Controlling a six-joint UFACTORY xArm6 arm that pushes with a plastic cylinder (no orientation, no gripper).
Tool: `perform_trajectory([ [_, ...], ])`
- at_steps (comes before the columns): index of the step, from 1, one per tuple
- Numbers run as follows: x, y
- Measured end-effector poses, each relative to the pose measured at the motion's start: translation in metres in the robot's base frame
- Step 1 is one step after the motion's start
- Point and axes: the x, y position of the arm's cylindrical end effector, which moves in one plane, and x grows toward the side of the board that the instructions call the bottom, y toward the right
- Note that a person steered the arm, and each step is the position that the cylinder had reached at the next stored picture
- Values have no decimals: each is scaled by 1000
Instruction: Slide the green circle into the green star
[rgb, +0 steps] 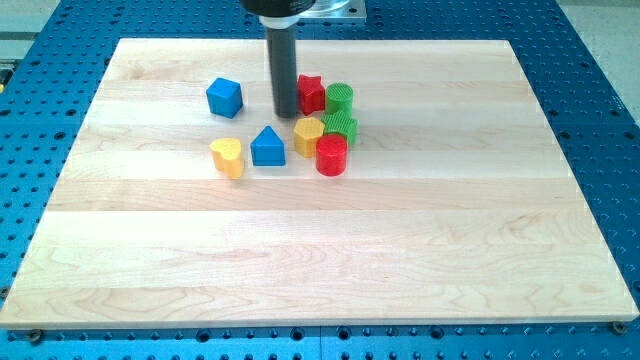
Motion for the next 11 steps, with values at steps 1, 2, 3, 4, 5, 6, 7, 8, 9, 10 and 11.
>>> perform_trajectory([
  [1,-25,90],
  [2,-21,84],
  [3,-21,83],
  [4,-21,83],
  [5,-21,85],
  [6,-28,114],
  [7,-50,194],
  [8,-12,177],
  [9,5,52],
  [10,1,2],
  [11,-23,-40],
])
